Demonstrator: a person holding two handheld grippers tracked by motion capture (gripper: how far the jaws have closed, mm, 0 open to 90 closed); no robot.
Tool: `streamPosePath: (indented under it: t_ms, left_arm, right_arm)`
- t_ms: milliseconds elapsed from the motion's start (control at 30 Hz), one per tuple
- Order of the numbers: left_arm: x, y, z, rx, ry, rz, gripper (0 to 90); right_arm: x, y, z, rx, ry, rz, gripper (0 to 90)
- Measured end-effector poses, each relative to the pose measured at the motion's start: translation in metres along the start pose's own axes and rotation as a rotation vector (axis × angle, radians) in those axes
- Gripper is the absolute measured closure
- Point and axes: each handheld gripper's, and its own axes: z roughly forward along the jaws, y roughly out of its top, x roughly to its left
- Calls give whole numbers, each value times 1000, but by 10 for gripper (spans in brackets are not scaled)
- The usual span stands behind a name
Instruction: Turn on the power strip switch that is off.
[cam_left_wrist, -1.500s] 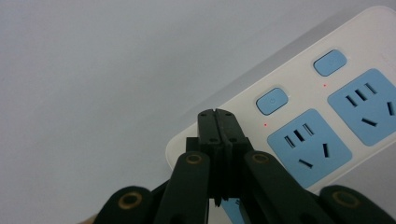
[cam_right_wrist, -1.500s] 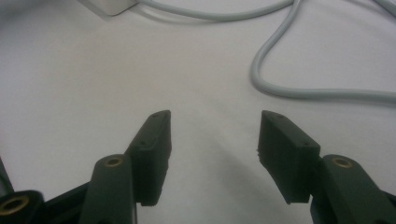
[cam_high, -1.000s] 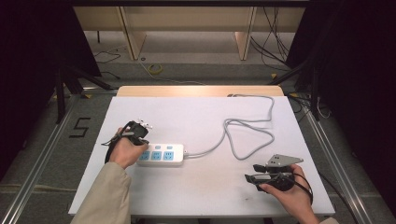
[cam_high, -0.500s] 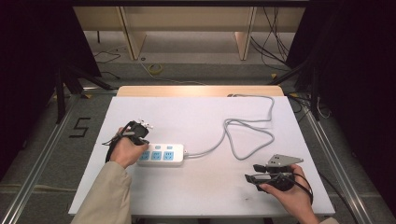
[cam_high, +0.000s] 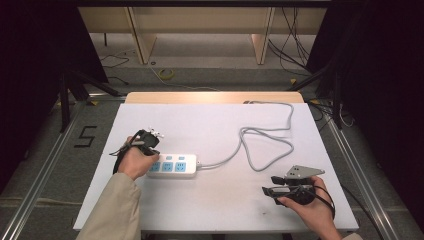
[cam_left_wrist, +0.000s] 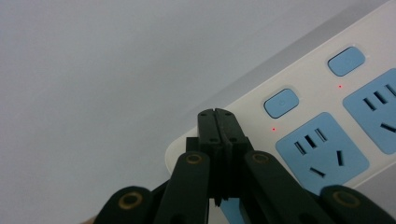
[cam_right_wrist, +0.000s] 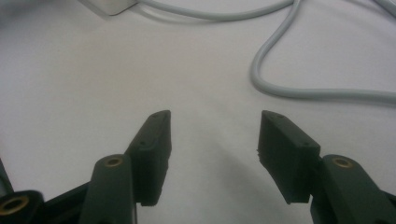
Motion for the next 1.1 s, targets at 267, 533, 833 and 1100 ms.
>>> streamPosePath:
  t_ms: [267,533,833,1100]
  left_arm:
    - [-1,0,1,-1,11,6,900]
    - [0,-1,1,-3,2,-2,900]
    - [1,-1,2,-2,-5,-3,900]
    - [0,-1,2,-3,0,-3,900]
  right_arm:
    - [0,0,0,-1,-1,-2,452]
    - [0,0,0,-1,0,-2,452]
    - [1,0,0,-1,0,-3,452]
    - [1,0,0,-2,0,-2,452]
